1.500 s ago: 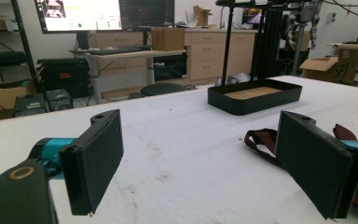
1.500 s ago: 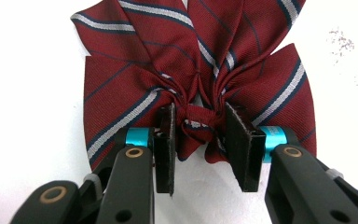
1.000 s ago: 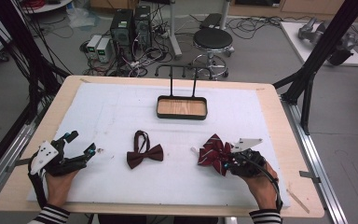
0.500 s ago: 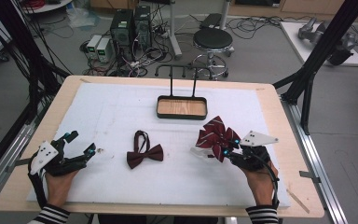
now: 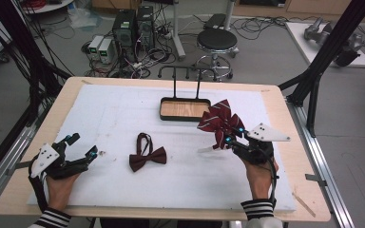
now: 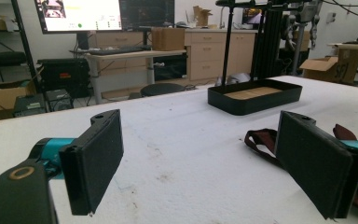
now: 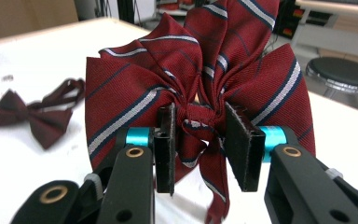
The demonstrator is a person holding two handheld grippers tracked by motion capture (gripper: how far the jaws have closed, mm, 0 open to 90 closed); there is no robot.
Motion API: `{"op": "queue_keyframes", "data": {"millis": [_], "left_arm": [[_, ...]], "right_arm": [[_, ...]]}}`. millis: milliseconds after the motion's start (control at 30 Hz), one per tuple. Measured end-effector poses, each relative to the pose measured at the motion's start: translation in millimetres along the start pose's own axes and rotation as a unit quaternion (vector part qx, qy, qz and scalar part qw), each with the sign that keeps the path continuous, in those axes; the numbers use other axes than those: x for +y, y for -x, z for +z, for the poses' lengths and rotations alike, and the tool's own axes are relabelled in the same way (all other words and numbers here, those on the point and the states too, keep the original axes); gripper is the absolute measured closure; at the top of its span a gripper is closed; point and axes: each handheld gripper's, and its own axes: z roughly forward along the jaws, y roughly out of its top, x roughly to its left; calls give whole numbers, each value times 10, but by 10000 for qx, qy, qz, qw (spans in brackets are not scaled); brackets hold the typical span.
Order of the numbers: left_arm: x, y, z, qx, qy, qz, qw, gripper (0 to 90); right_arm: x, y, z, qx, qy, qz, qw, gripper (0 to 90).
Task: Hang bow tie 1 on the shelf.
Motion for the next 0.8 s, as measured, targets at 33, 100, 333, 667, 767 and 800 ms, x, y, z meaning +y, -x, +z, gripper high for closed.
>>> {"op": "queue_keyframes", "data": {"millis": [33, 100, 333, 667, 767, 800], "left_arm": [[0, 0, 0, 1, 0, -3, 10000, 159], [0, 0, -1, 2, -5, -9, 10000, 159], [0, -5, -3, 8, -9, -6, 10000, 159], [0, -6, -2, 4, -9, -15, 10000, 159], [0, -6, -1, 2, -15, -17, 10000, 159], [1, -6, -1, 2, -15, -18, 10000, 159]], "right_arm": [[15, 3, 11, 7, 75, 1, 10000, 663], [44, 2, 29, -33, 144, 23, 9999, 663], [182, 33, 111, -127, 424, 143, 9989, 663], [394, 155, 250, -288, 710, 279, 9967, 663], [447, 204, 287, -351, 780, 295, 9959, 663], [465, 215, 299, -354, 799, 347, 9956, 663]]}}
